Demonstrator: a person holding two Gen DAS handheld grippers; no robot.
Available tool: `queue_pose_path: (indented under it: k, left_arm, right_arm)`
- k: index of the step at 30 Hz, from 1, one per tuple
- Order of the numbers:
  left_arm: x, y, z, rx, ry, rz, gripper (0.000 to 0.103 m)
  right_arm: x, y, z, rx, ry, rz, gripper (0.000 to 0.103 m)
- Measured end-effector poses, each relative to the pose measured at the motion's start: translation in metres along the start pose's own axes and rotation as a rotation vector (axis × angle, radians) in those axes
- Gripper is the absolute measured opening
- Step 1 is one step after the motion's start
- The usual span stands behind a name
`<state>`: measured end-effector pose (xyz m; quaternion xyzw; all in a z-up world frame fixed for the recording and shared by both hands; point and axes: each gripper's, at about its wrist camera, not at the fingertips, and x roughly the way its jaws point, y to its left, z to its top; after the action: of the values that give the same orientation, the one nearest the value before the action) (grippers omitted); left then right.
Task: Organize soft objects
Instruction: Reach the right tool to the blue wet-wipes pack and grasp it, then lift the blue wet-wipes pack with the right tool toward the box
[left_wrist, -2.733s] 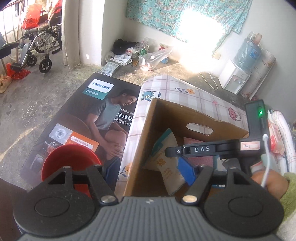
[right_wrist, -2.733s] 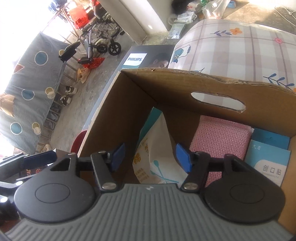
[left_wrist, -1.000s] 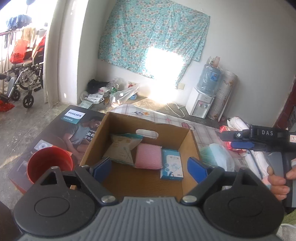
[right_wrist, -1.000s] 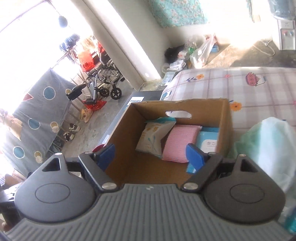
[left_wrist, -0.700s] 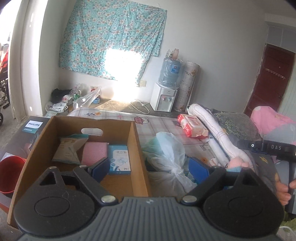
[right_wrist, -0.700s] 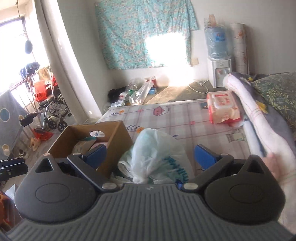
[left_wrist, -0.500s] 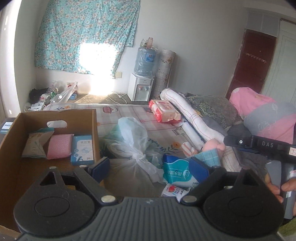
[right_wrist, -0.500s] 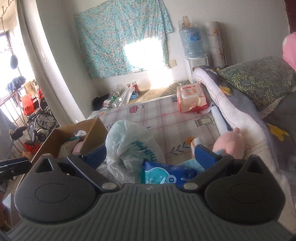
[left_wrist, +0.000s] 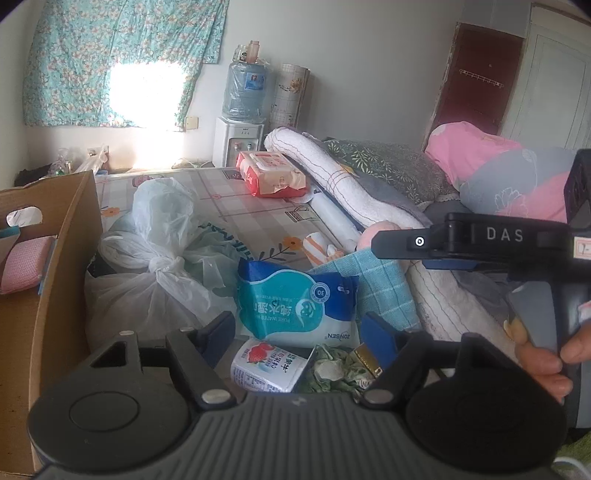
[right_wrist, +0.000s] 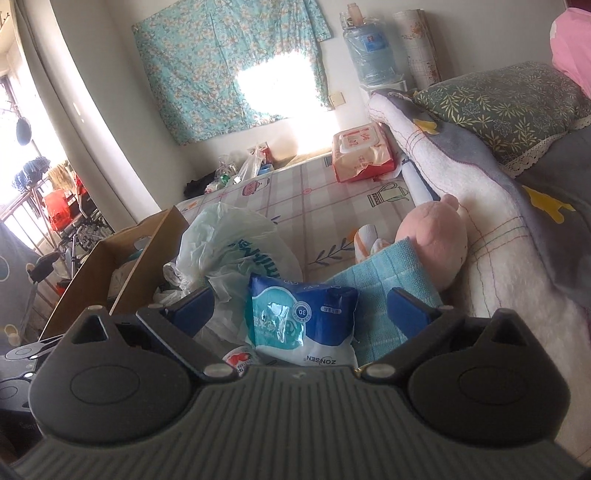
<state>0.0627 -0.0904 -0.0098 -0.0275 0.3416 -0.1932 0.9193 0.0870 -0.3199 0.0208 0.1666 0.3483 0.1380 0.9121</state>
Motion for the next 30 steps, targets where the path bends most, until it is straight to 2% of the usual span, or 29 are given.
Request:
queue_pose_path:
  k: [3, 6, 8, 14, 20, 23, 25, 30]
  left_arm:
    - [0.024, 0.001, -0.002, -0.038, 0.054, -0.039, 0.051]
    - [0.045, 0.002, -0.003, -0.082, 0.108, -0.090, 0.039]
    - [0.056, 0.002, -0.004, -0.107, 0.141, -0.115, 0.036]
    - [0.085, 0.010, -0.006, -0.196, 0.221, -0.156, 0.035]
    - [0.107, 0.012, -0.001, -0.237, 0.290, -0.152, 0.040]
    - [0.113, 0.009, 0.003, -0.239, 0.315, -0.155, 0.050]
    - [0.118, 0.010, 0.006, -0.250, 0.334, -0.152, 0.053]
    - [0.125, 0.007, 0.010, -0.289, 0.360, -0.181, 0.075]
  right_arm:
    - [0.018, 0.003, 0.013, -0.045, 0.045, 0.034, 0.083]
    - [0.041, 0.005, 0.025, -0.089, 0.095, 0.065, 0.073]
    - [0.060, 0.008, 0.033, -0.126, 0.135, 0.092, 0.071]
    - [0.112, 0.021, 0.040, -0.241, 0.260, 0.149, 0.071]
    - [0.140, 0.023, 0.037, -0.339, 0.372, 0.179, 0.071]
    - [0.147, 0.021, 0.039, -0.378, 0.409, 0.189, 0.073]
    - [0.153, 0.021, 0.040, -0.391, 0.435, 0.201, 0.074]
    - [0.170, 0.023, 0.042, -0.409, 0.481, 0.212, 0.076]
